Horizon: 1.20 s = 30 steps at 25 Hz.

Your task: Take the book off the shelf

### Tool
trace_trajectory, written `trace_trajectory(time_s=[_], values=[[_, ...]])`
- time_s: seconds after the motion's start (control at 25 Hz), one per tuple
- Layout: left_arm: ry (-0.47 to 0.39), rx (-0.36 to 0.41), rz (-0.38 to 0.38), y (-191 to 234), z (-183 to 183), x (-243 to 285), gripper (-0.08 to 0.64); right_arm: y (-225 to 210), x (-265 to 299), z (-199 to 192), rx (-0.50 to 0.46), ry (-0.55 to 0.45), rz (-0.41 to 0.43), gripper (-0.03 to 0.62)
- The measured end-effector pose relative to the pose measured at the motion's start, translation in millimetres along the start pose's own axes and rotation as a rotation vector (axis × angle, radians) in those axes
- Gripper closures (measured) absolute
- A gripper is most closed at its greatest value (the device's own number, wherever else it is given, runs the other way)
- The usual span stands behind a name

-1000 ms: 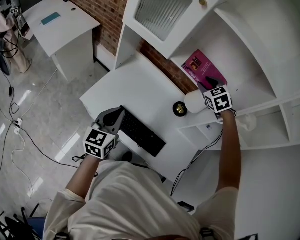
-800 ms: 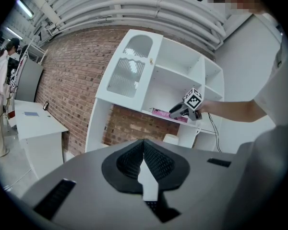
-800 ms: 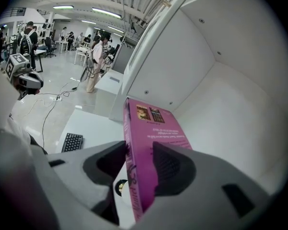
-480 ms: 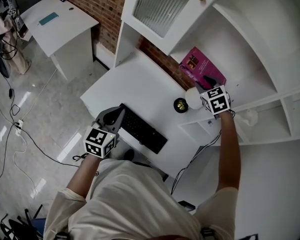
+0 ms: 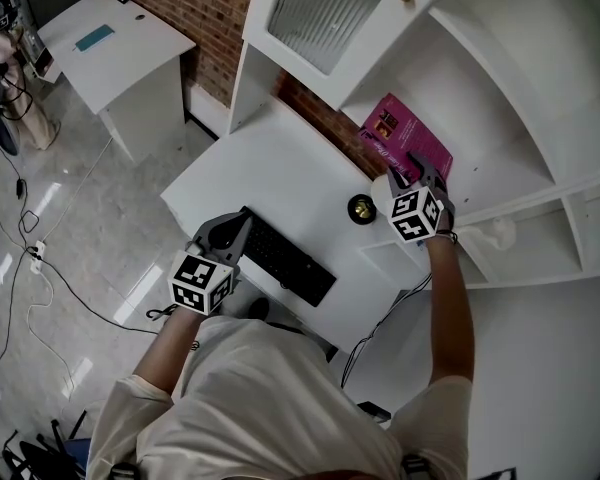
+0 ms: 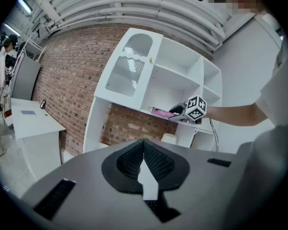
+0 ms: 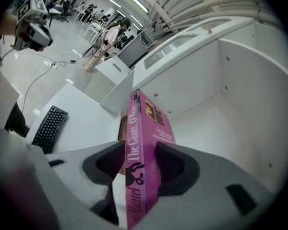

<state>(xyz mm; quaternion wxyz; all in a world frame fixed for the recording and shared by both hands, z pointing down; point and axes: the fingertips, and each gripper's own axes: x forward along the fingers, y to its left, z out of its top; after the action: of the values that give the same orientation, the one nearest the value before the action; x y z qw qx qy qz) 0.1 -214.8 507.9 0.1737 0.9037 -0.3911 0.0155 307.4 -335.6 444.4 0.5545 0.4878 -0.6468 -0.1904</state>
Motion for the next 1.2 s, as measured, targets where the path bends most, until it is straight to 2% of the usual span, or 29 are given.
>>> trace_trajectory(time_s=[0.36,0.56,0.72,0.8,1.0,1.2], values=[[0.012,-0.011,-0.006,6.7,-3.6,-5.8,0.565,-0.4,8.2,-7.6,-0.215,0.020,-0.280,0.403],[0.012,-0.014,-0.002,13.7,-4.5,-13.0,0.565,-1.8,11.2,-10.2,-0.269,0.035,-0.404,0.407],[0.012,-0.012,-0.004,19.3,-3.9,-20.8,0.565,-0.6,9.5,-10.3,-0.282,0.051,-0.440,0.410],[0.012,-0.009,-0.009,22.3,-3.5,-24.5,0.565,-1.0,6.6,-10.0,-0.295,0.057,-0.454,0.440],[0.018,0.001,-0.028,27.5,-3.0,-30.7,0.565,2.7,0.8,-13.3,-0.321,0.082,-0.461,0.443],[0.015,0.018,-0.065,29.0,3.4,-31.0,0.565,6.2,-19.7,-8.3,-0.299,0.065,-0.475,0.449]])
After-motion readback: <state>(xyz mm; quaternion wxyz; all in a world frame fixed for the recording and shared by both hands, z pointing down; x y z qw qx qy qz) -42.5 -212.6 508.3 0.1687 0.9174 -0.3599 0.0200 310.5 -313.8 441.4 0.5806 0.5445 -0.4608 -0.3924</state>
